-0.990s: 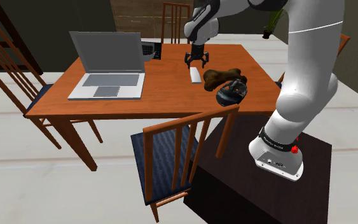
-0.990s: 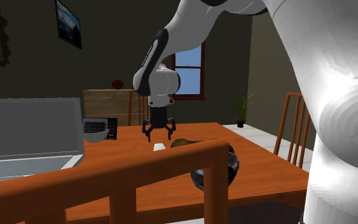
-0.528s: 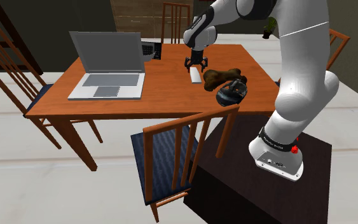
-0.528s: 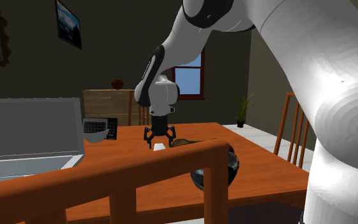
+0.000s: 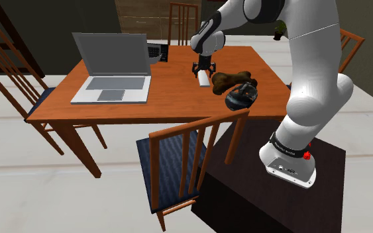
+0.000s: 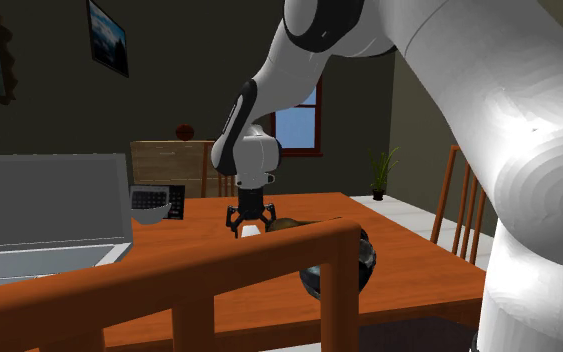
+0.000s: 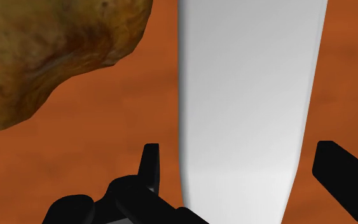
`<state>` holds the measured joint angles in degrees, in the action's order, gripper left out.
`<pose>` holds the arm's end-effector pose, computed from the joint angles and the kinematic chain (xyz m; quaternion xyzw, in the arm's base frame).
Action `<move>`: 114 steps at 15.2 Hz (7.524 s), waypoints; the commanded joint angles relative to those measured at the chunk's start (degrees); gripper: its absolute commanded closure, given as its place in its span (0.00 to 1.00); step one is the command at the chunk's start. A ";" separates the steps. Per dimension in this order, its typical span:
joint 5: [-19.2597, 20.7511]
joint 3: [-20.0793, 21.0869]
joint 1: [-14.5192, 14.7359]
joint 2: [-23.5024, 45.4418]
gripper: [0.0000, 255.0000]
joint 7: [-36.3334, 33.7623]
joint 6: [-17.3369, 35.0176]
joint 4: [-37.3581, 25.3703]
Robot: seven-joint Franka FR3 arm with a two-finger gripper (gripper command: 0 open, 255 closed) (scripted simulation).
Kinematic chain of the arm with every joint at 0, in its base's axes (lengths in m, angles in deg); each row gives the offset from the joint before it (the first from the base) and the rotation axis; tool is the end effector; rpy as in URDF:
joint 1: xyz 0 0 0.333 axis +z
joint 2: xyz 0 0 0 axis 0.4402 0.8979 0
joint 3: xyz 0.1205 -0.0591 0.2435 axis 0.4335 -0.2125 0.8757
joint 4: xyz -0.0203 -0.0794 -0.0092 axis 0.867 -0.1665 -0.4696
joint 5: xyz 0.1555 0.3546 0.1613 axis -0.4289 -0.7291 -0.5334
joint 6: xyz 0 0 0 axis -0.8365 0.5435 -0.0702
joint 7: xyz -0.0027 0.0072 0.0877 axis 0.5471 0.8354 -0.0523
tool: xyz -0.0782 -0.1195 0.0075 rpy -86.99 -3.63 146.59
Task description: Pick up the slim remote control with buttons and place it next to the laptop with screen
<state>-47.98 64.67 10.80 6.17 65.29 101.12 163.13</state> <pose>0.5804 -0.2931 0.1249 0.9094 -0.4158 -0.0053 0.0023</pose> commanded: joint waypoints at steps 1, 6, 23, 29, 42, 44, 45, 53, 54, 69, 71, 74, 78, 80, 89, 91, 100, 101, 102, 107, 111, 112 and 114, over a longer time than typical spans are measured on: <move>0.00 0.00 0.00 0.01 0.00 0.00 0.01 -0.01; 0.00 0.00 0.00 -0.01 1.00 0.00 0.00 0.01; 1.52 -1.09 0.77 -5.62 1.00 -0.91 -5.92 -0.39; 2.31 -1.56 1.09 -8.29 1.00 -1.40 -9.42 -1.26; 3.80 -2.29 1.54 -13.01 1.00 -2.30 -17.52 -4.78; 3.99 -2.37 1.58 -13.59 1.00 -2.42 -18.83 -5.53; 4.08 -2.41 1.60 -13.86 1.00 -2.47 -19.49 -5.92; 4.67 -2.66 1.66 -15.67 1.00 -2.85 -24.93 -9.61; 4.73 -2.69 1.66 -15.85 1.00 -2.89 -25.63 -10.14; 5.17 -2.96 1.39 -16.96 1.00 -3.23 -36.72 -20.17; 5.16 -2.98 1.30 -16.86 1.00 -3.24 -38.30 -21.85; 5.11 -3.02 1.14 -16.59 1.00 -3.25 -40.74 -24.56; 5.00 -3.05 0.94 -16.14 1.00 -3.23 -43.33 -27.58; 5.49 -2.29 2.82 -17.31 1.00 -5.75 -42.85 -26.02; 6.89 1.58 10.51 -19.46 1.00 -17.10 -42.12 -23.36; 7.06 2.45 12.11 -19.27 1.00 -19.58 -42.24 -23.71; 7.59 6.24 19.04 -15.29 1.00 -30.39 -44.19 -29.74; 7.65 6.70 19.96 -14.33 1.00 -31.78 -44.66 -31.18; 7.66 6.69 20.00 -14.54 1.00 -31.78 -43.78 -30.09; 7.72 6.71 20.12 -15.26 1.00 -31.77 -39.56 -25.15; 7.73 6.73 20.19 -15.50 1.00 -31.76 -36.36 -21.72; 7.73 6.73 20.21 -15.52 1.00 -31.75 -35.58 -20.92; 7.72 6.74 20.23 -15.51 1.00 -31.74 -34.05 -19.39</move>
<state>-40.24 71.40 31.02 -9.44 33.54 66.19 143.00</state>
